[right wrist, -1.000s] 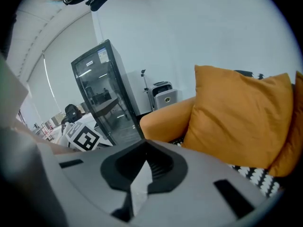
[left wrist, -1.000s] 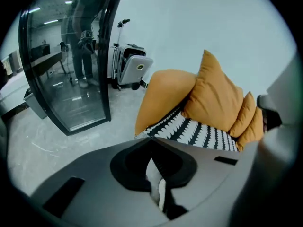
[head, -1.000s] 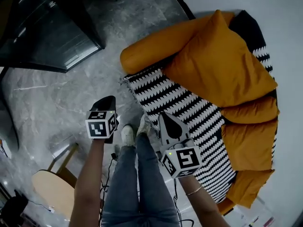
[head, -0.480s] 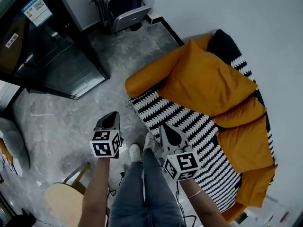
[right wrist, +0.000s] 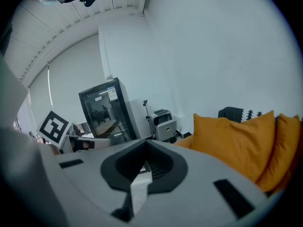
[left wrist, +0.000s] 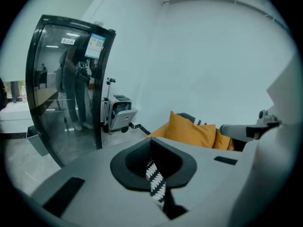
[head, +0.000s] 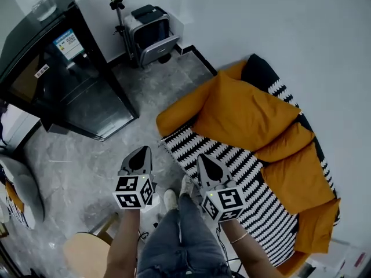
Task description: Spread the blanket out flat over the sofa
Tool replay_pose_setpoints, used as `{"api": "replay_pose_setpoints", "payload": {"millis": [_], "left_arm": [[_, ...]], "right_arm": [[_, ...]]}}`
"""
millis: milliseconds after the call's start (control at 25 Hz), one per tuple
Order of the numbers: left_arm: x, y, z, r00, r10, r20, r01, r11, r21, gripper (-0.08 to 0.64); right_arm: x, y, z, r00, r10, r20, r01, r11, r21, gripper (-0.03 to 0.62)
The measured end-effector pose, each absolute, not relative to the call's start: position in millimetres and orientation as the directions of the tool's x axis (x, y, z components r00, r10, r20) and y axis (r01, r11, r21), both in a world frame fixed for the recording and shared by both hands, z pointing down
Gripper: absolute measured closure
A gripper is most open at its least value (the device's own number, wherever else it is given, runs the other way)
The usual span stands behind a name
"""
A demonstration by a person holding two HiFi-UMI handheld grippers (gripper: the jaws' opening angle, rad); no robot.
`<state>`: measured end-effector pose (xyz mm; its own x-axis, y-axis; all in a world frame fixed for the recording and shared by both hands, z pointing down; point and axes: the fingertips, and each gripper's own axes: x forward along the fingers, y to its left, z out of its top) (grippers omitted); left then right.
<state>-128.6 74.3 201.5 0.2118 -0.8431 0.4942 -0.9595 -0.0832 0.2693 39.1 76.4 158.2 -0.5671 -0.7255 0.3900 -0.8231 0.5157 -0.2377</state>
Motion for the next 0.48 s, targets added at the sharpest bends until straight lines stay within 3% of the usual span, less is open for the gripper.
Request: {"api": "replay_pose_setpoints", "payload": {"millis": [480], "left_arm": [[-110, 99, 109, 0.249, -0.902, 0.353, -0.95, -0.157, 0.268, 0.543]], "right_arm": [[49, 95, 99, -0.582, -0.757, 0.297, -0.813, 0.532, -0.237, 0.581]]}}
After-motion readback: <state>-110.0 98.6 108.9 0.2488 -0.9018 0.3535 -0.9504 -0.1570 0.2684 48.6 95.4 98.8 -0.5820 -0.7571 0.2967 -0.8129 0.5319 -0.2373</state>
